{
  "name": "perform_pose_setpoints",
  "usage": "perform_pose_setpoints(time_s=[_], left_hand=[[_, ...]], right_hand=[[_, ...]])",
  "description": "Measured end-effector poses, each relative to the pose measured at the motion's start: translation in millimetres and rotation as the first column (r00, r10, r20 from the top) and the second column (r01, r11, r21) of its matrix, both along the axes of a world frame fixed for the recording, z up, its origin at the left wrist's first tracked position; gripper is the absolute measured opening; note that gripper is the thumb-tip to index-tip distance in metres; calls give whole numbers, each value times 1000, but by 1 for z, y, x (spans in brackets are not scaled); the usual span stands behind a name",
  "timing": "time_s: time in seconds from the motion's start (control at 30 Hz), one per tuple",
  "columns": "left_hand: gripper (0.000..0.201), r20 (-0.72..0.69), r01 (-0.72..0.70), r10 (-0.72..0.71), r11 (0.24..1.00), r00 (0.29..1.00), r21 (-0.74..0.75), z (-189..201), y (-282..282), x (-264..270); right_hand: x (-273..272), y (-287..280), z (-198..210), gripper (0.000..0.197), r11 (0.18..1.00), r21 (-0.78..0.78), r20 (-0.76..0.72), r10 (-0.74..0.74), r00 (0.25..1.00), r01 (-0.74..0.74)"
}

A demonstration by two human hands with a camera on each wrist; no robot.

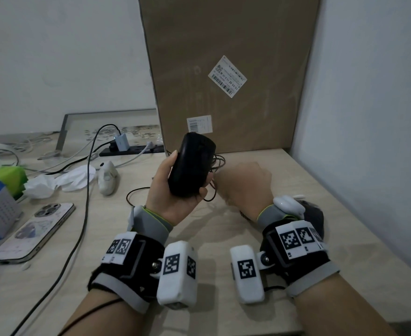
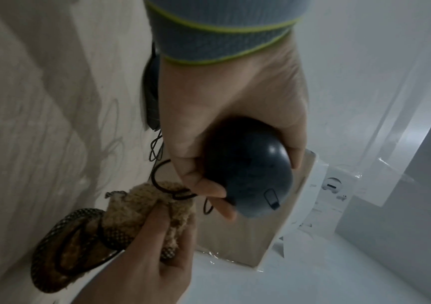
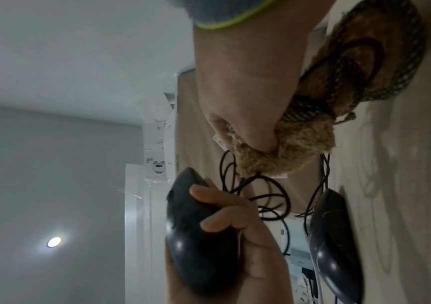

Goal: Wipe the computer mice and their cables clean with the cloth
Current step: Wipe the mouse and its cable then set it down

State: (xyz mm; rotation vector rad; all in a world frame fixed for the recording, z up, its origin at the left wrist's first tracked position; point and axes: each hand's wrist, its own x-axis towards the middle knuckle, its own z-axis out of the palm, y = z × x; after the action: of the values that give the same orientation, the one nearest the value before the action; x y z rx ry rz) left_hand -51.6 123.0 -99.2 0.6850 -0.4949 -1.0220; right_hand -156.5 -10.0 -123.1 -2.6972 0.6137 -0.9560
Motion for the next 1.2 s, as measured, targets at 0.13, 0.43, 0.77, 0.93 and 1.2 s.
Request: perform_pose_setpoints(time_s=[0.13,0.43,0.77,0.93,1.2], left_hand=[[48,57,-9,7,999,998,32,1,-1,-2],[38,-84,-230,221,967,972,-111,9,7,8],[46,-168,-249,232,965,958,-88,10,6,14],[48,-83,-146,151,987,985,66,1,-7,0],[47,15,-23,19,937,1000,349,-6,-30,-10]], right_hand=[[0,1,0,34,1000,-5,-13,27,1000,-27],[-4,-8,0,23,944,41,-55,-326,944,328],[-12,-12,2,23,844,274,58,-493,868,462],[-13,-17,7,23,794,466,189,-522,832,391],[-21,-25,10,17,731,607,304,-576,759,312]])
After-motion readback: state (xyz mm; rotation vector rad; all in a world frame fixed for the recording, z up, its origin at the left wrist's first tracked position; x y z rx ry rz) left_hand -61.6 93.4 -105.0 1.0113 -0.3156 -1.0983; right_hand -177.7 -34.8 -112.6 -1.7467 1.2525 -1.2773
